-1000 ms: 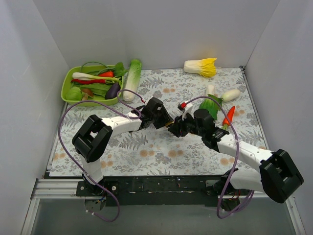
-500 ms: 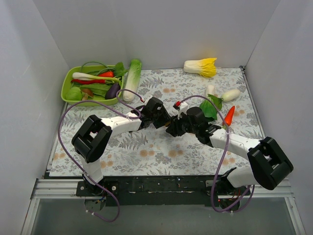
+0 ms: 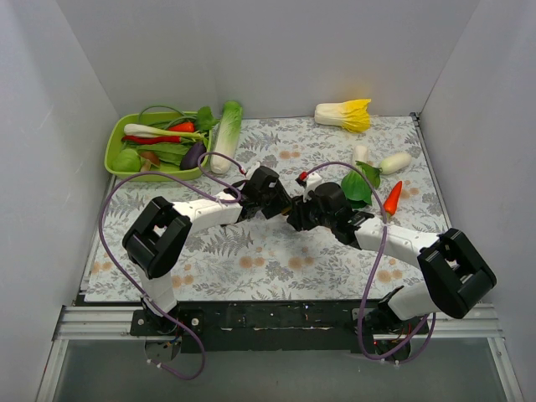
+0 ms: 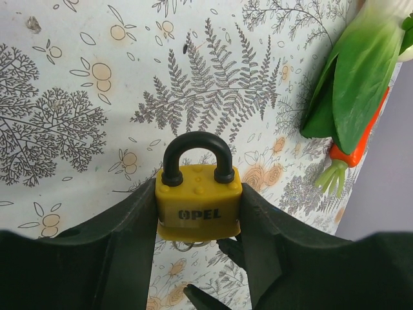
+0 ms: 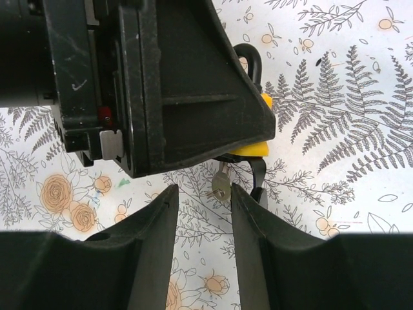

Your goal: Unlock with the key

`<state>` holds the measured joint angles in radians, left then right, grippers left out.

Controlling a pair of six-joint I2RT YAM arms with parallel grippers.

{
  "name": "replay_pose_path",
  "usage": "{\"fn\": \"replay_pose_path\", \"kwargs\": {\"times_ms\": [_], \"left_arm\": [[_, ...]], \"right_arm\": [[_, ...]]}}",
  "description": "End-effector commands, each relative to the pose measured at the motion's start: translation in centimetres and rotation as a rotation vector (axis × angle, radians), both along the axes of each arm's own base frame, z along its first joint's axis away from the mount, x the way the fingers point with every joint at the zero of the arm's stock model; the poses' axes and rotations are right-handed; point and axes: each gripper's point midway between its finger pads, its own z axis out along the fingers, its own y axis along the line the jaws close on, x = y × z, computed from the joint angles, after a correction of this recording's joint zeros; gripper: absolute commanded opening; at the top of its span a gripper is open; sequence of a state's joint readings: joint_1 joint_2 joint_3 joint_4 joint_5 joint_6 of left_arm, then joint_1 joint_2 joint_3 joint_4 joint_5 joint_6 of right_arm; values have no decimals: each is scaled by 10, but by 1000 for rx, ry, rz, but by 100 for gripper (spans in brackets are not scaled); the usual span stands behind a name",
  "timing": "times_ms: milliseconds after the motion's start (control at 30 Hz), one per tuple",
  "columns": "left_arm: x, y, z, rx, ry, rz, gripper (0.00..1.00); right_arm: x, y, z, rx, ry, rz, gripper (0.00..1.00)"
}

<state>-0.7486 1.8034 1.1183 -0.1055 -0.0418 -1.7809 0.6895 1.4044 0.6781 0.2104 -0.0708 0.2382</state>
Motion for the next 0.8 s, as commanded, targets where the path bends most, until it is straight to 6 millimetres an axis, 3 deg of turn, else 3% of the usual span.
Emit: {"fn": "replay_pose_path", "kwargs": {"times_ms": [0, 300, 567, 767], "left_arm": [[8, -6, 54, -91, -96, 8, 0], [7, -6, 60, -110, -109, 9, 0], [3, -8, 60, -122, -104, 3, 0], [2, -9, 63, -132, -115, 2, 0]], "right_arm": [[16, 2, 18, 13, -60, -47, 46], [19, 1, 3, -2, -35, -62, 46], [28, -1, 12, 30, -49, -84, 46], [33, -7, 9, 45, -20, -108, 38]]}}
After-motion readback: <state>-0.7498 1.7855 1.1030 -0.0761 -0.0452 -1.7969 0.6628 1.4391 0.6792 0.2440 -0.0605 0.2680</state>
